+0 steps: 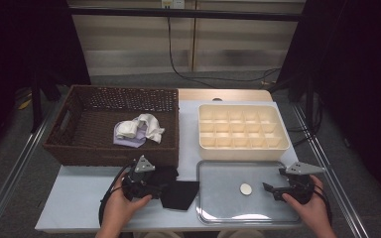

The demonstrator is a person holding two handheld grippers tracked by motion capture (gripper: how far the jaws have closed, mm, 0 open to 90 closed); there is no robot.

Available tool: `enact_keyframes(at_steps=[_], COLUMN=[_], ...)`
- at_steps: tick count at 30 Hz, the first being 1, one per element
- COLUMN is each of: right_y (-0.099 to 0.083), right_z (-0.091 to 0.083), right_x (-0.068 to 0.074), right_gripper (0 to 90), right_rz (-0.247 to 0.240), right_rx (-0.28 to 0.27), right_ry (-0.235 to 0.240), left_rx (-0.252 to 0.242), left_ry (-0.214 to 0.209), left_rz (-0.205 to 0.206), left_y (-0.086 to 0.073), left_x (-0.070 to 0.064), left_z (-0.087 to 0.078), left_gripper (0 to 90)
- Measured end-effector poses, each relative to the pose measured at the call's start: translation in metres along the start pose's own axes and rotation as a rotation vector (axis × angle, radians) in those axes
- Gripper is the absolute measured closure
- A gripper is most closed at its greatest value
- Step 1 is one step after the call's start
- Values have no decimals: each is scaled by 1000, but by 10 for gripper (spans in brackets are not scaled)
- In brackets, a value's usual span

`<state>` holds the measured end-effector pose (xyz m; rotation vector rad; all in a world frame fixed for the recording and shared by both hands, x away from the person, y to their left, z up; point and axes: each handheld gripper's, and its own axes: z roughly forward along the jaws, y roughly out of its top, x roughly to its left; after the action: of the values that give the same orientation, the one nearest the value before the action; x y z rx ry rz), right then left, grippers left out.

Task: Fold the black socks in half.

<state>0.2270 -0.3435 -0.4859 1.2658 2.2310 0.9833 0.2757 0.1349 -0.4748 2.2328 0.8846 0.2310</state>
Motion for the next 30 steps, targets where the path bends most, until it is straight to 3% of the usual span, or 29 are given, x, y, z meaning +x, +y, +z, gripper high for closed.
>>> enact_keyframes(at_steps=[5,7,11,16,18,30], right_y=[1,3,15,30,35,65], right_z=[-1,-1,0,7,12,37], right_x=[2,4,17,38,45,82], right_gripper=[146,147,158,216,237,290], right_rz=[-5,0,-61,-122,-132,-226], right_rx=[0,-13,-9,-16,-11,8], right_ry=[9,35,59,146,182,277], left_rx=[-1,1,-3,-5,-5,-21], left_ry=[5,7,8,2,5,16], left_rz=[1,0,-1,-10,-2,-9], left_y=[0,0,0,-1,0,-4], left_x=[0,-1,-2,-3,-3,-7], left_z=[0,0,-1,-4,-6,-27], left_gripper=[272,272,276,301,321,469])
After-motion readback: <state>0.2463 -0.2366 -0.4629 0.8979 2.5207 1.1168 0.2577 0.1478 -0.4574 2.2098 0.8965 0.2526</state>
